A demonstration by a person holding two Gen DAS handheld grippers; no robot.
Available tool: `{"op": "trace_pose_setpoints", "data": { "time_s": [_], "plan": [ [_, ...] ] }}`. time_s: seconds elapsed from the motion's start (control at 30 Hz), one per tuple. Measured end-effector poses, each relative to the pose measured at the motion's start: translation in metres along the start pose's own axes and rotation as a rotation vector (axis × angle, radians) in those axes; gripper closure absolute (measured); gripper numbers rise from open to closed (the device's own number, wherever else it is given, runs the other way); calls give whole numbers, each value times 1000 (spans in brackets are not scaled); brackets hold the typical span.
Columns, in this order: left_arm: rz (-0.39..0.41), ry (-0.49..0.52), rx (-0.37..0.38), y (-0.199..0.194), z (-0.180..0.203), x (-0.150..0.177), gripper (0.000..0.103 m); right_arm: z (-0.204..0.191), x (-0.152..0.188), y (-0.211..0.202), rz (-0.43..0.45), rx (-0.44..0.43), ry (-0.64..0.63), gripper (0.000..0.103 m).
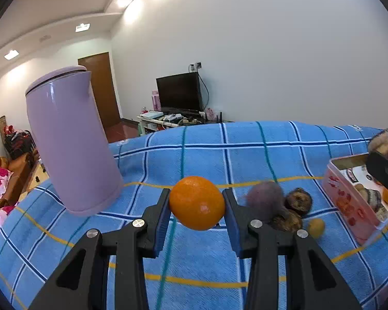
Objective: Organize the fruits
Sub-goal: 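Carry the orange in the left tool and the chunk in the right tool over the tin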
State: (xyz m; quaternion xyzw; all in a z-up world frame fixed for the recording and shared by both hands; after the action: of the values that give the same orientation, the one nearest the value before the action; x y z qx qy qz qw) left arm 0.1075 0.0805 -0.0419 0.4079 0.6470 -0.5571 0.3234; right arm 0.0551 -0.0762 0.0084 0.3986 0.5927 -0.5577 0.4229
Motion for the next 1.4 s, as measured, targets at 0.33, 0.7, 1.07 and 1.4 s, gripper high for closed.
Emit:
{"op": "trace_pose_setpoints", "data": {
  "time_s": [0.33,0.7,1.07,1.4],
  "plan": [
    [-25,-1,49,-9,30,2,62,33,-1,-10,20,44,-42,55],
    [-6,1,128,-17,75,-17,62,99,-10,-19,39,102,44,55],
    [18,52,228,-20,140,-38,62,188,-19,-32,63,213,167,55],
    [4,90,306,-6,210,-50,62,237,-22,-24,47,294,194,55]
  ]
}}
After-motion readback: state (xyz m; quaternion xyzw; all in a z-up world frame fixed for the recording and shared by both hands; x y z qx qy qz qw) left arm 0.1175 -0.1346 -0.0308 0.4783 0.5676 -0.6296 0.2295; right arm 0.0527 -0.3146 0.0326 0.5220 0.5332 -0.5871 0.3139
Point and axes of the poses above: each gripper's, at about its wrist camera, not at the fingertips, and y roughly the way its jaws point, z to its right, x to its underside, the point moved 9 cm from there along y, roughly the way its jaws point, and after that the axes turned 5 degrees about y, right-handed, at the moved point
